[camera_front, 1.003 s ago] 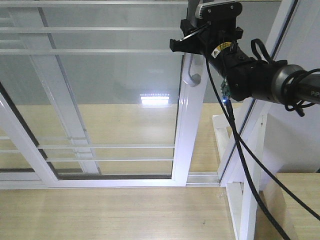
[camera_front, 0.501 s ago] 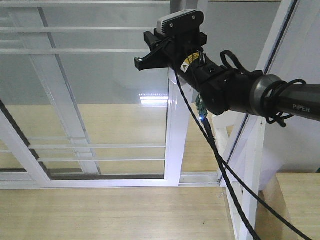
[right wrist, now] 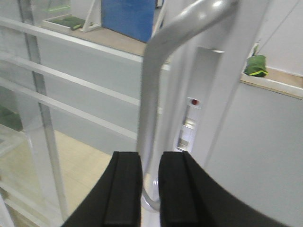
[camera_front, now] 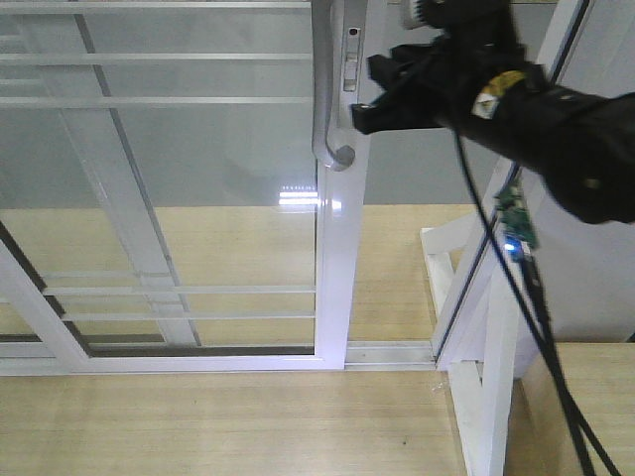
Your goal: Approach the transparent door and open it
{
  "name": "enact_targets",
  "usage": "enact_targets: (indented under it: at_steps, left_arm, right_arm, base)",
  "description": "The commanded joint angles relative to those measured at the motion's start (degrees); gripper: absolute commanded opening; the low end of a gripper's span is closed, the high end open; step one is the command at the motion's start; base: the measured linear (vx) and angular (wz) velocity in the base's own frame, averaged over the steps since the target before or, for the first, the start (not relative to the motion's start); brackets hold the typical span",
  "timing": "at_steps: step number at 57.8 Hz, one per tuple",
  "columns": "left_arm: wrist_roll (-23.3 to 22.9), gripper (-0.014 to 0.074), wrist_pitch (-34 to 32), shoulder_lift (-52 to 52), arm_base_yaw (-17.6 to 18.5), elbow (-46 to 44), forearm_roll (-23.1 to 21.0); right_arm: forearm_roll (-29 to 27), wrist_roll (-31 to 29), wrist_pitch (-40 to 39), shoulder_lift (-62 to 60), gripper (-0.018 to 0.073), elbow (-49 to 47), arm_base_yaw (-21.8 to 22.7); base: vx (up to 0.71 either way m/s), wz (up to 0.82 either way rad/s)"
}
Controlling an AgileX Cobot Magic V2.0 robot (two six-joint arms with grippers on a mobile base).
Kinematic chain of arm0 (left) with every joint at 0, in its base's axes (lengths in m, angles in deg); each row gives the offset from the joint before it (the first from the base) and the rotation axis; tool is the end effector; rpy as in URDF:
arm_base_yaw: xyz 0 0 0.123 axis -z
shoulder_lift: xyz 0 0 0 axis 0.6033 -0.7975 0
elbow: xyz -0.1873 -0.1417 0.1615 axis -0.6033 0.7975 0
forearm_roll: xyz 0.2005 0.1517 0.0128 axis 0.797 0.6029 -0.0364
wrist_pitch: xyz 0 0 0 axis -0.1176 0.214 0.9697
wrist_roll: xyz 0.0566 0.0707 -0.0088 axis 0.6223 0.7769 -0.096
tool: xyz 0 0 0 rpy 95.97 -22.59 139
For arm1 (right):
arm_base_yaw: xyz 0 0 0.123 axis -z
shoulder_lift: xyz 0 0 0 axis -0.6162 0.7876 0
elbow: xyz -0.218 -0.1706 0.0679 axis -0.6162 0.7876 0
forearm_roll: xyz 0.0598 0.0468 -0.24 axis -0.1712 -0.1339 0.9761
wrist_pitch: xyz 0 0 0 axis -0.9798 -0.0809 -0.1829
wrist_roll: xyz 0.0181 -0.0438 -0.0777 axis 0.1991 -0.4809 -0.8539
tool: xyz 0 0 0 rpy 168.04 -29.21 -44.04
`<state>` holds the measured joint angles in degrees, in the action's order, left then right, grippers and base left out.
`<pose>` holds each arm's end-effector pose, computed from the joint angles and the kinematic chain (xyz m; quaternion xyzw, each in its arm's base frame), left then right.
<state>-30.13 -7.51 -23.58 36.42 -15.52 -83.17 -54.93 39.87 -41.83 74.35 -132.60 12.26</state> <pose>0.1870 0.0008 0.3155 -0.0107 0.8046 -0.0103 0.5937 0.2908 0.1408 0.3242 -0.1997 0.7620 0.1209 0.6041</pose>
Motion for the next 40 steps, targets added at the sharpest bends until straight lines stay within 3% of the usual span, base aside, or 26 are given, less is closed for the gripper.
enact_targets:
  at_steps: [1,9,28,40]
  left_arm:
    - [0.05,0.0464,-6.05,-1.17,3.14,-2.0,-0.22]
    - [0.05,0.0464,-11.29,-5.68,9.32,-2.0,-0.22]
    - [-0.54,0.0477,-36.81,-21.92,24.02,-2.4,0.24]
    - [-0.48,0.049,-39.83,-33.69,28.87,-12.73,1.44]
  right_arm:
    - [0.06,-1.12,1.18,-9.99,0.0217,2.54,2.94]
    - [0.0,-1.12,9.5,-23.1,0.0218,8.91,8.07]
    - [0.17,-1.12,18.91,-44.86,0.0218,16.82,16.78]
    - [-0.18,-0.98,25.79,-46.1,0.0218,17.29,17.97]
  base:
    - [0.0,0.0]
    - [0.0,0.0]
    - [0.0,0.0]
    - [0.0,0.0]
